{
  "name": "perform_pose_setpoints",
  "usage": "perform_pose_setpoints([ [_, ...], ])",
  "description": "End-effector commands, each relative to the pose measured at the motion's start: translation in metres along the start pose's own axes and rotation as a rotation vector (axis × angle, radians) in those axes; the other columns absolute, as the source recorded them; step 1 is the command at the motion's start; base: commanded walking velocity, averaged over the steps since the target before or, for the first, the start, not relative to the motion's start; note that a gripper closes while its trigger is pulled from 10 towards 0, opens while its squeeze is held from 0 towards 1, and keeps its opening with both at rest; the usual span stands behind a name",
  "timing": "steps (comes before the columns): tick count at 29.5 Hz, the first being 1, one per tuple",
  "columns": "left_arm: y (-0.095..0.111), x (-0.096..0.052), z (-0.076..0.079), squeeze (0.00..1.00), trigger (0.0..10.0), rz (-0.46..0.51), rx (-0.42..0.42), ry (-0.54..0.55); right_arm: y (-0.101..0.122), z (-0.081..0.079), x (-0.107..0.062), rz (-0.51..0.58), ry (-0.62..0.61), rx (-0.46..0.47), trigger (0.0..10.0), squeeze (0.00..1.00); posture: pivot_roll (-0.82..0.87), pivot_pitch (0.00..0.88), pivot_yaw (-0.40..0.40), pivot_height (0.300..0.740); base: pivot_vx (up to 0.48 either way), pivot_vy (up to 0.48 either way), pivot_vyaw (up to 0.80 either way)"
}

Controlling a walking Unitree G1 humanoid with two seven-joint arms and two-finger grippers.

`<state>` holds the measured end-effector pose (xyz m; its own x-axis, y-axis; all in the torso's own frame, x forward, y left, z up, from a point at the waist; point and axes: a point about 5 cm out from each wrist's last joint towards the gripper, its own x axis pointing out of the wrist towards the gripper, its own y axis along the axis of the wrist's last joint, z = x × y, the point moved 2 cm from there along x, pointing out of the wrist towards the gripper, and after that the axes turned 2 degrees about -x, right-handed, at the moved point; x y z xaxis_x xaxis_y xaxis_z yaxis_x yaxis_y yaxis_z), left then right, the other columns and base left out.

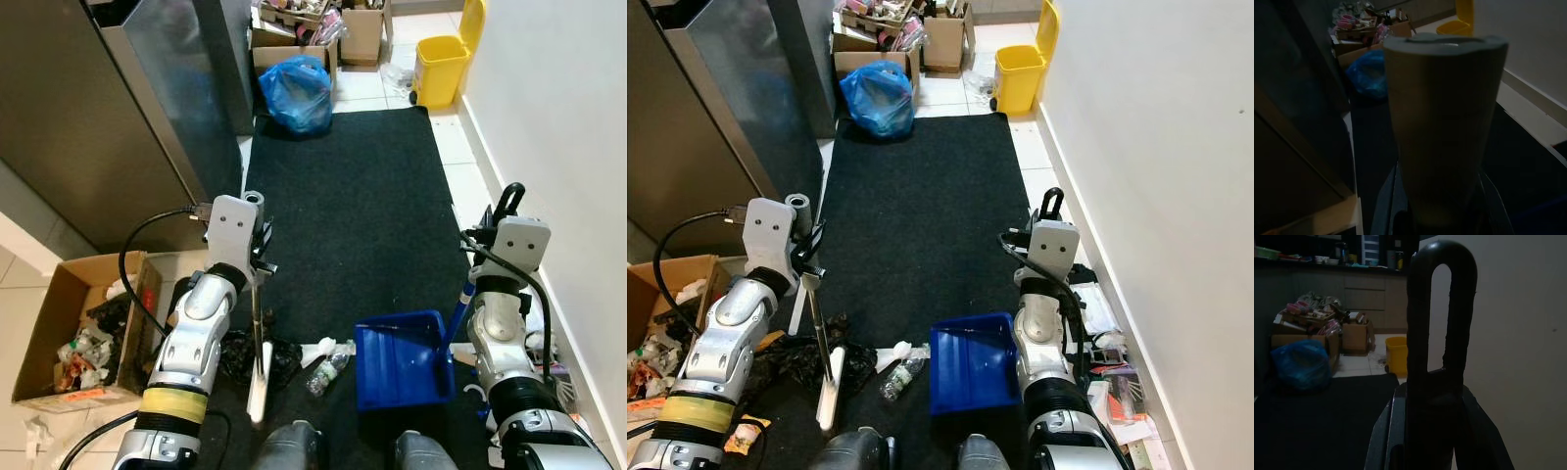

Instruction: Sweep floor

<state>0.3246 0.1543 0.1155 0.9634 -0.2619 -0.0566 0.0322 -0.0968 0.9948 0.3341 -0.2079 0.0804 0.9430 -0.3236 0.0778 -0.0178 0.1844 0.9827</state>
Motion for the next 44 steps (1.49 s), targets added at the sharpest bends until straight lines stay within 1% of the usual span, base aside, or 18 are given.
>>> perform_pose_setpoints([
  [1,0.004,0.0,-0.007,0.0,10.0,0.006,0.015,0.004,0.005,-0.004,0.0,0.027,0.006,0.017,10.0,0.0,0.09,0.062,0.106,0.74,0.0,0.0,0.0],
  [5,0.012,0.005,-0.003,0.0,10.0,0.033,-0.005,0.01,0.004,-0.005,0.001,0.023,0.01,0.015,10.0,0.0,0.1,0.067,0.099,0.74,0.0,0.0,0.0],
  [7,0.013,0.005,-0.003,0.0,10.0,0.039,-0.008,0.011,0.005,-0.005,0.001,0.024,0.009,0.015,10.0,0.0,0.09,0.068,0.097,0.74,0.0,0.0,0.0],
  [9,0.014,0.005,-0.002,0.0,10.0,0.044,-0.031,0.021,0.006,-0.005,0.002,0.028,0.006,0.016,10.0,0.0,0.09,0.072,0.096,0.74,0.0,0.0,0.0],
  [14,0.018,0.005,0.001,0.0,10.0,0.068,-0.009,0.026,0.003,-0.005,0.0,0.018,0.01,0.016,10.0,0.0,0.09,0.072,0.096,0.74,0.0,0.0,0.0],
  [15,0.018,0.004,0.001,0.0,10.0,0.07,-0.008,0.027,0.002,-0.006,0.0,0.011,0.011,0.019,10.0,0.0,0.11,0.064,0.081,0.74,0.0,0.0,0.0],
  [18,0.017,0.003,0.002,0.0,10.0,0.072,-0.003,0.033,0.001,-0.008,0.0,0.003,0.013,0.02,10.0,0.0,0.11,0.067,0.08,0.74,0.0,0.0,0.0],
  [20,0.017,0.004,0.002,0.0,10.0,0.071,-0.002,0.033,0.001,-0.007,0.001,0.003,0.011,0.016,10.0,0.0,0.11,0.07,0.08,0.74,0.0,0.0,0.0],
  [24,0.016,0.004,0.003,0.0,10.0,0.065,0.017,0.026,0.0,0.0,0.004,-0.003,-0.006,0.005,10.0,0.0,0.12,0.081,0.079,0.74,0.0,0.0,0.0],
  [28,0.017,0.004,0.002,0.0,10.0,0.063,0.018,0.028,0.0,0.001,0.003,0.0,-0.011,-0.008,10.0,0.0,0.12,0.097,0.084,0.74,0.0,0.0,0.0],
  [32,0.018,0.005,-0.001,0.0,10.0,0.069,0.029,0.019,-0.001,0.001,0.002,0.01,-0.023,-0.037,10.0,0.0,0.12,0.123,0.088,0.74,0.0,0.0,0.0],
  [34,0.02,0.007,-0.006,0.0,10.0,0.079,0.044,0.015,0.0,0.001,0.001,0.021,-0.043,-0.051,10.0,0.0,0.14,0.162,0.098,0.74,0.0,0.0,0.0],
  [35,0.02,0.007,-0.006,0.0,10.0,0.079,0.044,0.015,0.0,0.001,0.001,0.021,-0.043,-0.051,10.0,0.0,0.14,0.162,0.098,0.74,0.0,0.0,0.0],
  [37,0.025,0.012,-0.012,0.0,10.0,0.093,0.06,0.008,0.0,0.002,0.001,0.028,-0.077,-0.05,10.0,0.0,0.14,0.184,0.104,0.74,0.0,0.0,0.0],
  [39,0.03,0.019,-0.02,0.0,10.0,0.099,0.088,0.003,0.002,0.001,0.003,0.031,-0.102,-0.045,10.0,0.0,0.15,0.225,0.117,0.74,0.0,0.0,0.0],
  [41,0.032,0.022,-0.023,0.0,10.0,0.099,0.1,0.004,0.003,0.0,0.004,0.03,-0.107,-0.045,10.0,0.0,0.15,0.225,0.117,0.74,0.0,0.0,0.0],
  [43,0.036,0.028,-0.03,0.0,10.0,0.103,0.116,-0.002,0.005,-0.004,0.006,0.033,-0.109,-0.044,10.0,0.0,0.16,0.244,0.124,0.74,0.0,0.0,0.0],
  [44,0.04,0.029,-0.032,0.0,10.0,0.113,0.12,-0.017,0.007,-0.006,0.006,0.039,-0.111,-0.045,10.0,0.0,0.16,0.272,0.128,0.74,0.0,0.0,0.0],
])
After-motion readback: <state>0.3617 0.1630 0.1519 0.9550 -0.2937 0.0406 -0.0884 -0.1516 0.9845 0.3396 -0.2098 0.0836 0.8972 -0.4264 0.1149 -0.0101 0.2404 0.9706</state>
